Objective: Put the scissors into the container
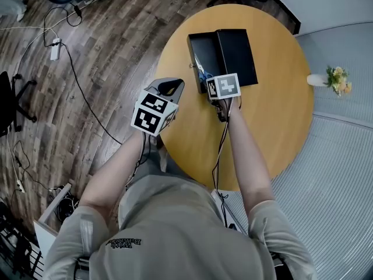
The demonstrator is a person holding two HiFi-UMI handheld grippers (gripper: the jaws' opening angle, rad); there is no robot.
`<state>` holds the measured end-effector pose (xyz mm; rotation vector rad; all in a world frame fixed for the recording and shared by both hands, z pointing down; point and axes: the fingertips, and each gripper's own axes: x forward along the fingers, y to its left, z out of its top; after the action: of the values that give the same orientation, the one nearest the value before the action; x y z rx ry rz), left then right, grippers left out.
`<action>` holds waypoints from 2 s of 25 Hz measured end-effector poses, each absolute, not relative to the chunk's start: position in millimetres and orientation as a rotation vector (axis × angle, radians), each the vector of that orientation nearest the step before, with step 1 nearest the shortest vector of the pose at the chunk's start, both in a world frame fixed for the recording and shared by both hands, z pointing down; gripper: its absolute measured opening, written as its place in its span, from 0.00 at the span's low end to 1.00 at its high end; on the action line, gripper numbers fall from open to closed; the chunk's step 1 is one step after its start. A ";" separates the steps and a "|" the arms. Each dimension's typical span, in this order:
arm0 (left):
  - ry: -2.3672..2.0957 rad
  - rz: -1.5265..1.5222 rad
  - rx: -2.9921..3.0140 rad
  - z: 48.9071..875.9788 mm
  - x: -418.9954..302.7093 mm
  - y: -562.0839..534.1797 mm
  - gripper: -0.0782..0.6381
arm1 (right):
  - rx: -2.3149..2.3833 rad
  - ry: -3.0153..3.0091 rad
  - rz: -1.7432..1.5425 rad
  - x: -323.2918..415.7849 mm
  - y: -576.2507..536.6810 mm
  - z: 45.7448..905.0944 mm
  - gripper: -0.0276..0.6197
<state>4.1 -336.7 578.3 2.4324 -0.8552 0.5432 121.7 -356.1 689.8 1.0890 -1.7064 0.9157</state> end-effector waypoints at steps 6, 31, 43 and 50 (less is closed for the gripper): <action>-0.904 0.504 2.469 545.8 -4.9 -340.7 0.14 | 1.190 -1.836 0.849 117.9 -359.3 643.7 0.21; -1.035 0.316 2.820 347.9 2.8 -301.2 0.14 | 1.677 -2.443 0.201 129.4 -297.0 316.6 0.11; -1.074 0.117 3.053 246.6 5.8 -253.9 0.14 | 1.804 -2.581 -0.190 126.5 -222.0 202.1 0.10; -1.053 0.094 3.092 227.4 7.5 -229.0 0.14 | 1.838 -2.579 -0.261 131.3 -193.7 188.9 0.10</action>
<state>7.5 -229.0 227.4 3.0916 -1.0534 0.0935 131.3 -193.7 188.9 1.8382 -2.5787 -0.2608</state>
